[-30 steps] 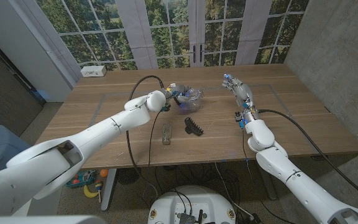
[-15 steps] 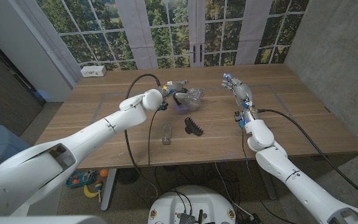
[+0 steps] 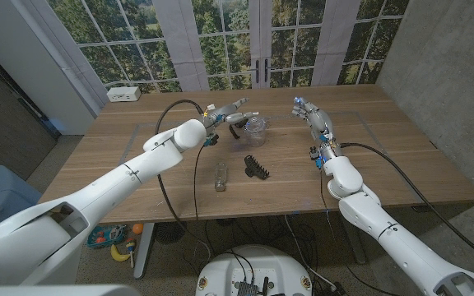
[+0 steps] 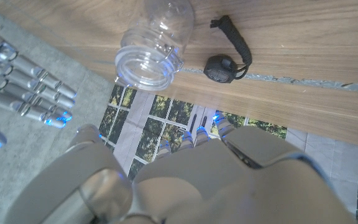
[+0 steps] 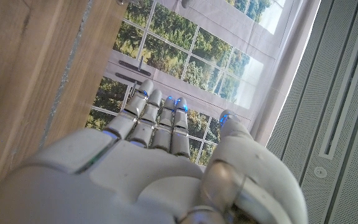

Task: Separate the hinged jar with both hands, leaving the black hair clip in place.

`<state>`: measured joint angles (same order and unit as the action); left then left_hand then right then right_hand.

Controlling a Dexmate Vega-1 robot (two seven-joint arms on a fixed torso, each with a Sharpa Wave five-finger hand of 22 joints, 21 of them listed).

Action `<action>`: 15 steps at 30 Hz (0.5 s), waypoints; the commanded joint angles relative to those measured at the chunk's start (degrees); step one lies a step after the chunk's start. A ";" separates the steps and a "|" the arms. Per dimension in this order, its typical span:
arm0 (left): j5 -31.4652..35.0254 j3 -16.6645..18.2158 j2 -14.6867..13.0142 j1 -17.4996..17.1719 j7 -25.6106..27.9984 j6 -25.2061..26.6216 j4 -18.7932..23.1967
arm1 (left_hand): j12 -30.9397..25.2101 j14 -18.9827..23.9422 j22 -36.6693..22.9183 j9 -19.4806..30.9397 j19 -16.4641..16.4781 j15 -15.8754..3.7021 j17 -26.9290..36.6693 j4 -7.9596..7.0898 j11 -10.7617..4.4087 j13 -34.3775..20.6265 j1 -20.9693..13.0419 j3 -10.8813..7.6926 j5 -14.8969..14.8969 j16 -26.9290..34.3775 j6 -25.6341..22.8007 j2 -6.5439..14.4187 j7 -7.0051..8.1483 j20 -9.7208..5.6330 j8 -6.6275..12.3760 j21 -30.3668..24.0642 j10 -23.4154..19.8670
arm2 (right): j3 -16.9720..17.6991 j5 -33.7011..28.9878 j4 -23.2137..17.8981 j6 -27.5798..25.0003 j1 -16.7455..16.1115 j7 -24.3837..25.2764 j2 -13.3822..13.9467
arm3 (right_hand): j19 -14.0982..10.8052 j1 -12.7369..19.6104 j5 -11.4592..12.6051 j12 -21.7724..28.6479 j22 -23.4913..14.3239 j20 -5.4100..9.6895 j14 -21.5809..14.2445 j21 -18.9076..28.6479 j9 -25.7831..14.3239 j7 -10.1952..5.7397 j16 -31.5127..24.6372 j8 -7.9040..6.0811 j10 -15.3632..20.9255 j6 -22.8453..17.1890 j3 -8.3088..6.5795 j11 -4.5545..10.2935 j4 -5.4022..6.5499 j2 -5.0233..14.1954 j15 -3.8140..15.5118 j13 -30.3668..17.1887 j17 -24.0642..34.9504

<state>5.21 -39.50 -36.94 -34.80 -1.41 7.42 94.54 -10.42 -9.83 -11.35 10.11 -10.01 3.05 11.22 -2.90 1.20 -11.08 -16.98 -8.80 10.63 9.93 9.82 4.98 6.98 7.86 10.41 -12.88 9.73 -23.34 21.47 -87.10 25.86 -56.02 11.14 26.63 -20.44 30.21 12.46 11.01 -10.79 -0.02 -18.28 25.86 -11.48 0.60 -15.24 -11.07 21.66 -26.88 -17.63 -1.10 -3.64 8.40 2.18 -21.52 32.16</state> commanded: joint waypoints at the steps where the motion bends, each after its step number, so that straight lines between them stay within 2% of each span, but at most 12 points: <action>1: -8.88 5.43 1.26 -5.49 4.36 -12.69 -3.55 | -0.50 -14.48 0.03 -0.04 -13.22 -1.48 -0.15 -0.89 -1.49 0.22 1.94 0.13 0.61 0.45 11.56 0.55 0.53 -0.92 0.92 0.10 17.16 | -0.14 1.05 0.57 -0.65 1.03 -1.60 0.62 | 0.62 -1.30 -0.45 -0.21 -0.15 0.20 0.95 -0.29 -0.07 -0.28 0.45 0.34 -0.86 1.11 0.50 -0.10 0.15 0.08 -0.14 0.20 -0.17; 3: -9.87 6.10 2.16 -6.39 5.66 -16.27 -5.24 | -0.78 -13.72 0.13 -0.12 -11.84 -2.71 -0.42 -1.00 -2.51 0.42 2.70 0.28 0.76 0.80 10.59 0.54 0.99 -1.80 1.04 -0.33 16.44 | -0.12 1.22 0.64 -0.73 1.10 -1.79 0.71 | 1.04 -1.92 -0.59 -0.39 -0.10 0.59 1.60 -0.52 -0.02 -0.48 0.81 0.38 -1.72 1.58 0.68 -0.23 0.24 0.06 0.14 0.45 -0.37; 6: -12.60 6.99 3.25 -7.19 5.32 -20.74 -7.69 | -0.94 -13.10 0.23 -0.17 -10.83 -3.34 -0.62 -0.96 -2.92 0.55 3.08 0.34 0.90 0.96 10.03 0.50 0.86 -2.91 1.05 -0.61 15.85 | -0.10 1.87 0.86 -0.97 1.27 -2.20 0.69 | 1.42 -2.66 -0.78 -0.48 -0.02 0.91 2.58 -0.77 0.03 -0.94 1.31 0.40 -2.53 2.05 0.89 -0.35 0.37 0.05 0.16 0.76 -0.62; 10: -15.40 7.88 3.74 -8.07 4.40 -22.92 -8.75 | -1.39 -11.58 0.42 -0.25 -8.57 -4.49 -0.90 -0.90 -3.90 0.75 3.80 0.41 1.21 1.26 8.18 0.56 0.63 -4.32 1.32 -1.18 13.93 | -0.31 2.68 1.37 -1.46 1.84 -3.56 1.06 | 1.86 -3.65 -1.01 -0.49 0.07 1.10 3.68 -1.07 0.10 -1.41 1.87 0.50 -3.23 2.77 1.15 -0.22 0.66 0.12 0.25 1.13 -0.91; 13: -16.47 8.62 4.47 -9.12 5.27 -25.04 -9.57 | -1.78 -9.07 0.65 -0.32 -4.75 -4.88 -1.12 -0.59 -4.38 0.90 4.36 0.37 1.58 1.56 5.80 0.61 0.76 -5.79 1.52 -2.12 11.36 | -0.43 3.22 2.11 -0.97 2.21 -4.39 0.90 | 3.36 -5.82 -1.52 -0.20 0.32 1.99 7.29 -2.11 0.29 -1.96 3.66 0.41 -3.72 3.60 1.53 -0.10 1.34 0.22 0.81 2.14 -1.99; 15: -18.11 9.14 4.73 -9.74 4.75 -25.96 -9.96 | -1.95 -7.97 0.74 -0.35 -3.50 -5.36 -1.18 -0.39 -4.75 0.94 4.43 0.28 1.70 1.68 4.95 0.67 0.72 -6.27 1.54 -2.36 10.14 | -0.52 3.14 2.34 -0.83 2.41 -4.48 0.83 | 4.30 -6.45 -1.64 -0.46 0.44 2.32 8.61 -2.73 0.37 -2.65 4.31 0.51 -4.74 4.16 1.34 0.16 1.56 0.52 1.45 2.61 -2.68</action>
<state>-5.14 -33.35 -34.20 -41.15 2.61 -8.78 88.17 -11.71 -9.91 -10.65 9.61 -9.88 -1.57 10.11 -3.54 -3.00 -10.11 -12.90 -8.25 11.96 11.26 9.93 5.66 7.69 2.33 11.48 -14.66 9.84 -23.50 23.28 -86.30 24.96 -54.81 8.73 27.32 -17.12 24.76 11.14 10.57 -10.38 2.04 -11.19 23.68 -11.18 -1.54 -11.66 -10.76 17.77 -23.29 -16.14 -1.10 -2.60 8.99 2.22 -19.32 30.10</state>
